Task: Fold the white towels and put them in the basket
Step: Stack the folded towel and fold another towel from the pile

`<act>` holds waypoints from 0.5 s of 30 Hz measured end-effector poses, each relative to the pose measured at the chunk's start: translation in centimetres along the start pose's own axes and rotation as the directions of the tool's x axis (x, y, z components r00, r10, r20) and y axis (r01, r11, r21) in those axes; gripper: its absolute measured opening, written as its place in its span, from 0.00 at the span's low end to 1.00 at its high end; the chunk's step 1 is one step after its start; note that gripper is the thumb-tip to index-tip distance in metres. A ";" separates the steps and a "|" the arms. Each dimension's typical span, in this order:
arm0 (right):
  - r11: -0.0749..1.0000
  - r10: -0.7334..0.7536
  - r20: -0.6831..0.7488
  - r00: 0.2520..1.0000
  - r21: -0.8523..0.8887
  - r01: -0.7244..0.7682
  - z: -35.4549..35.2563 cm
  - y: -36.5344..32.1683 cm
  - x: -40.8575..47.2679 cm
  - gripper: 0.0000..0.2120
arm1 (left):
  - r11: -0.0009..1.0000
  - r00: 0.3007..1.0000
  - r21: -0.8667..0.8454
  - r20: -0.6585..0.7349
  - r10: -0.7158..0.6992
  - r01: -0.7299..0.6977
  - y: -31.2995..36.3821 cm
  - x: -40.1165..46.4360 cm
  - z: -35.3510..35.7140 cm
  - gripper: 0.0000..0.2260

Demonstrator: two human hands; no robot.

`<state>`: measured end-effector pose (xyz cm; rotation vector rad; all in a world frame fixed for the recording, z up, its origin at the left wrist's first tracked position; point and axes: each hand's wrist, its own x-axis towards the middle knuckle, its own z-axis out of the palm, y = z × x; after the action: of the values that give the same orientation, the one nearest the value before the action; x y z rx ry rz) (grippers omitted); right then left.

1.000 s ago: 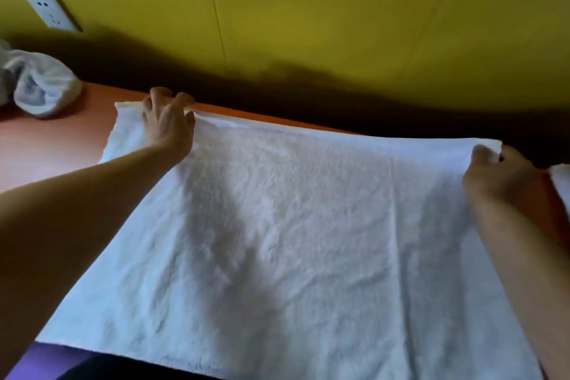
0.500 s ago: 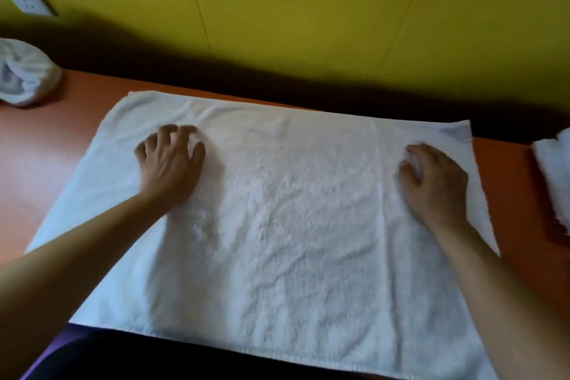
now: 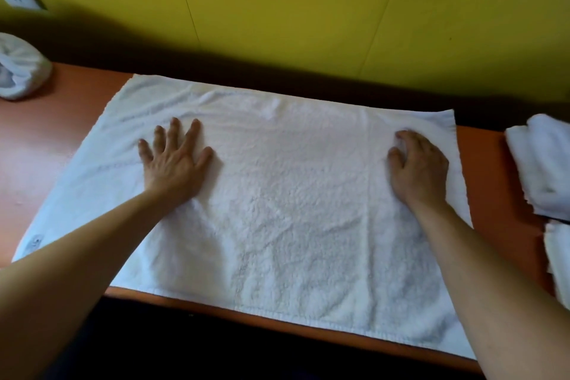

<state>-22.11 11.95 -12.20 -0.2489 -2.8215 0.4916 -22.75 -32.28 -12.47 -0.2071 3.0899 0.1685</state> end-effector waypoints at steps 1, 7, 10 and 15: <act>1.000 -0.003 0.030 1.000 0.007 0.003 -0.1 0.1 0.1 0.19 | 1.000 1.000 -0.005 -0.008 0.001 -0.001 0.1 -0.3 -0.1 0.29; 0.997 0.019 0.093 0.996 0.075 -0.026 -2.6 2.4 -3.9 0.22 | 0.975 0.977 -0.056 -0.032 0.213 -0.215 3.3 -6.6 -1.6 0.29; 0.989 0.102 0.079 0.992 0.100 -0.110 -4.4 3.7 -7.5 0.22 | 0.940 0.943 -0.094 0.019 0.332 -0.329 7.5 -11.8 -1.7 0.30; 0.961 0.275 0.130 0.953 -0.003 -0.277 -7.9 6.0 -10.6 0.26 | 0.796 0.806 -0.149 -0.015 0.591 -0.586 15.7 -20.2 -0.7 0.24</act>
<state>-9.06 17.69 -9.63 -0.6378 -2.9210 0.6074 -4.90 -14.30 -9.20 0.7653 2.9920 0.4106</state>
